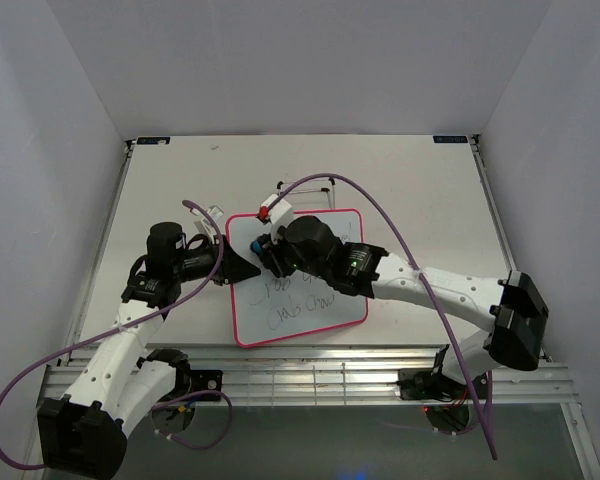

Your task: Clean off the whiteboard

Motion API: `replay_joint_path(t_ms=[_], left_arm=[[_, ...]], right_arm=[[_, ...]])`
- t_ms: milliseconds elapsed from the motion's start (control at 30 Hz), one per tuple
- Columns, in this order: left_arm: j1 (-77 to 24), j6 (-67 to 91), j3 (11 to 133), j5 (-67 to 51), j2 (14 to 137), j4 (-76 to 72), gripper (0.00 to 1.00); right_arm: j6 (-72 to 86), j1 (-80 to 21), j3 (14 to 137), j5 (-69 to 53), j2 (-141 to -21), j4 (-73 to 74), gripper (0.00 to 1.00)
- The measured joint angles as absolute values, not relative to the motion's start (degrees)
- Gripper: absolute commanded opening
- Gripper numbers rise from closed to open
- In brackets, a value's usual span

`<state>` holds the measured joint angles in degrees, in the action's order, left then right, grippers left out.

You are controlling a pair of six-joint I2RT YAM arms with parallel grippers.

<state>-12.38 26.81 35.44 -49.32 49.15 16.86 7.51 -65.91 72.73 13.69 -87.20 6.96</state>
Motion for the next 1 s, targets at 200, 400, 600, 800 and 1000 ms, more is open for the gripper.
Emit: replay_joint_path(t_ms=[200, 400, 600, 800, 1000], left_arm=[[-12.4, 28.3, 35.2, -48.6, 49.1, 16.9, 0.0], [-12.4, 28.5, 35.2, -48.7, 49.1, 16.8, 0.0], [-12.1, 29.2, 35.2, -48.0, 49.0, 17.0, 0.0], [-11.8, 29.0, 35.1, -48.1, 48.4, 17.7, 0.0], [-12.1, 29.6, 34.5, -48.2, 48.4, 18.0, 0.0]], right_arm=[[9.7, -56.9, 59.9, 11.6, -79.2, 8.6, 0.31], [9.8, -51.1, 62.5, 8.8, -80.0, 16.4, 0.29], [9.1, -60.2, 86.0, 6.6, -93.8, 23.4, 0.3], [7.4, -66.4, 105.4, 8.4, -104.3, 31.6, 0.3], [10.2, -61.9, 94.1, 4.9, -98.7, 26.9, 0.3]])
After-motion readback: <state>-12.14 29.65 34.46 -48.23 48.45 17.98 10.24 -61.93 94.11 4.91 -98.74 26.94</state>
